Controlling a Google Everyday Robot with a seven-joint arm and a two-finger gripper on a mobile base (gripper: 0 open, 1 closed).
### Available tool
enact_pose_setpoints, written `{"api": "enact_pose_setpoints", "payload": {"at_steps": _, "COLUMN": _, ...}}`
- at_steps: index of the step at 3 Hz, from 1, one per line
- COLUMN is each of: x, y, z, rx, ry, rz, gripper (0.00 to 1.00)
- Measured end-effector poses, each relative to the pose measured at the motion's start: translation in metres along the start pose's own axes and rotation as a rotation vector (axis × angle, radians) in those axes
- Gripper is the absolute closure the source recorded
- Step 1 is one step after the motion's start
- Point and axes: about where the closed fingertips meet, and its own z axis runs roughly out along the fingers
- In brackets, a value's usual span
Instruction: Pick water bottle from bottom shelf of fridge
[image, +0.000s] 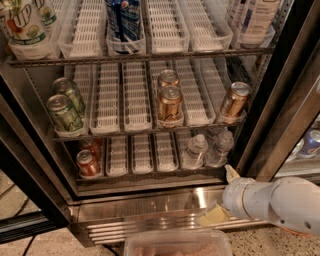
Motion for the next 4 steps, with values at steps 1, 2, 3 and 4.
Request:
{"api": "enact_pose_setpoints", "payload": {"at_steps": 1, "x": 0.006, "y": -0.019, "z": 0.015, "rx": 0.050, "ry": -0.050, "rz": 0.090, "gripper": 0.00}}
{"api": "enact_pose_setpoints", "payload": {"at_steps": 2, "x": 0.005, "y": -0.034, "z": 0.025, "rx": 0.067, "ry": -0.120, "rz": 0.198, "gripper": 0.00}}
{"api": "enact_pose_setpoints", "payload": {"at_steps": 3, "x": -0.006, "y": -0.045, "z": 0.026, "rx": 0.093, "ry": -0.193, "rz": 0.265, "gripper": 0.00}}
{"api": "enact_pose_setpoints", "payload": {"at_steps": 4, "x": -0.018, "y": -0.053, "z": 0.022, "rx": 0.131, "ry": -0.247, "rz": 0.271, "gripper": 0.00}}
